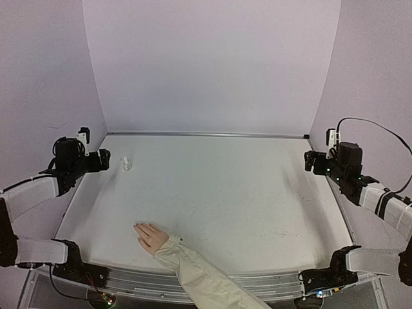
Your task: Paint the nails
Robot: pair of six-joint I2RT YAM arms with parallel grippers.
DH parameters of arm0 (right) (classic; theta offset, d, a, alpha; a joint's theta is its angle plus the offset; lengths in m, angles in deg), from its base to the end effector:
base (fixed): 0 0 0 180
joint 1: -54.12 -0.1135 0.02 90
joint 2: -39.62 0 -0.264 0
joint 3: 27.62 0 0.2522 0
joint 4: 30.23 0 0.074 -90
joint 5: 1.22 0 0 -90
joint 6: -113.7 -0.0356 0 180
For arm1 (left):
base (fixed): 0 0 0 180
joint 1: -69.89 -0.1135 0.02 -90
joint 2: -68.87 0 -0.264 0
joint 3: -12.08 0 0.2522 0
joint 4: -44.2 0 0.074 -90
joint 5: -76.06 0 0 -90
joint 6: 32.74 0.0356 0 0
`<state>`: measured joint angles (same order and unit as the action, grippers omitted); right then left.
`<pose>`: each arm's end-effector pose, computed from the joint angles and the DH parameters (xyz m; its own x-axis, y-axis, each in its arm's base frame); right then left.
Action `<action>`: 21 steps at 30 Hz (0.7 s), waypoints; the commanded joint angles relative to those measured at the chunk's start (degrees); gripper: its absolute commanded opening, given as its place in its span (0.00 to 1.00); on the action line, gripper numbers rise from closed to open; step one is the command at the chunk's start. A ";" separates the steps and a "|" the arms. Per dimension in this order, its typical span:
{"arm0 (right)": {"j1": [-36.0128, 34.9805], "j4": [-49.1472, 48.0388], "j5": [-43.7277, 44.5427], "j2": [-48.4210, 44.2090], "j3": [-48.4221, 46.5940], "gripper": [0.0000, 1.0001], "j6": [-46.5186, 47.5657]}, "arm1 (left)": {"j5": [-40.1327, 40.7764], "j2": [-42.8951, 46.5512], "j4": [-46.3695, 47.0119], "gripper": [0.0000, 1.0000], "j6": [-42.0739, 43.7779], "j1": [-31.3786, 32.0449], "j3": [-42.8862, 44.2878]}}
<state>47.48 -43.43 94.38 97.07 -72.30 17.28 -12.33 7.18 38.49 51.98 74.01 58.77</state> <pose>0.2322 0.0235 0.2811 0.0054 0.1127 -0.9936 -0.0189 0.9935 0.1125 0.2404 -0.0163 0.2419 -0.3554 -0.0666 -0.9323 0.0130 0.9970 -0.0762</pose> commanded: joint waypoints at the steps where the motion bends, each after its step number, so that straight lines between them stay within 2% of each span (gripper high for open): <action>1: -1.64 2.34 3.84 1.65 -6.01 0.98 -1.26 | -1.70 -5.91 -8.63 0.99 -3.58 -0.13 8.88; 8: -3.79 7.30 5.77 4.83 -12.94 0.98 -2.67 | -4.36 -22.56 -22.62 0.93 -7.00 -0.17 26.94; 14: -5.03 11.06 4.99 7.07 -18.60 0.98 -2.96 | -6.30 -39.39 -35.40 0.82 -8.13 -0.04 46.56; 21: -5.70 13.35 3.73 7.88 -21.94 0.98 -3.35 | -3.75 -56.50 -48.81 0.72 -6.52 1.24 67.47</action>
<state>42.28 -31.14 98.41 104.83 -90.68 14.81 -17.25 -43.48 0.28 44.81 74.28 116.23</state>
